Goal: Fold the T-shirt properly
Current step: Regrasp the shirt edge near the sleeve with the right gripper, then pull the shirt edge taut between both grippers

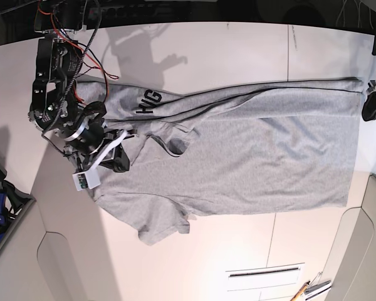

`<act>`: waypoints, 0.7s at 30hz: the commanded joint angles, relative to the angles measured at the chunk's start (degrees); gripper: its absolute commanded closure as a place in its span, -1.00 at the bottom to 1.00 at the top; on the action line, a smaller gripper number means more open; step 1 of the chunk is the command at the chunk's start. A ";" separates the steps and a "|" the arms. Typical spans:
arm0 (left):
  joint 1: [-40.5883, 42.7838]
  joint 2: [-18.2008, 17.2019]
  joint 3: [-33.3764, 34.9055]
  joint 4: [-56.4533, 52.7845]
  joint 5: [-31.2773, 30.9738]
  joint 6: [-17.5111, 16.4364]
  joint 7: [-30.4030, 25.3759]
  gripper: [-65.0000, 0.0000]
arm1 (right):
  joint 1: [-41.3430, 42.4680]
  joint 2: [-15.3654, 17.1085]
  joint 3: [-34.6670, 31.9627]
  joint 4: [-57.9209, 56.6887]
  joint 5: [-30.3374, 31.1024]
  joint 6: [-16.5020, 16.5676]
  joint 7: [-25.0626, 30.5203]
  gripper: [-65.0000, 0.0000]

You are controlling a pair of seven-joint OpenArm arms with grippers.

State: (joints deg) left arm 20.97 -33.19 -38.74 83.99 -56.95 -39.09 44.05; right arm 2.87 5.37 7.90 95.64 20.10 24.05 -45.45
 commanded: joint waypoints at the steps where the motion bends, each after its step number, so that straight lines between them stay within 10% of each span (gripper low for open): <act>1: -0.15 -1.40 -0.59 1.75 -1.07 -0.91 -0.90 0.46 | 0.42 0.20 1.29 1.38 1.18 0.20 0.74 1.00; 7: -0.20 -1.40 2.01 2.80 2.69 -0.91 -0.72 0.99 | -4.44 0.31 7.21 1.55 1.51 0.20 0.50 1.00; 13: -0.17 -1.40 12.28 2.80 16.63 3.87 -7.80 1.00 | -9.60 0.33 9.11 1.55 -2.78 0.15 2.25 1.00; 21: 0.04 -1.40 18.47 2.16 25.03 11.45 -1.73 1.00 | -17.11 1.77 9.14 1.53 -5.99 -0.87 3.61 1.00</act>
State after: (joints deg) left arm 20.88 -33.52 -20.10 85.86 -32.75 -28.08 40.75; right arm -14.28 6.68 16.78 96.20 14.24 23.14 -41.82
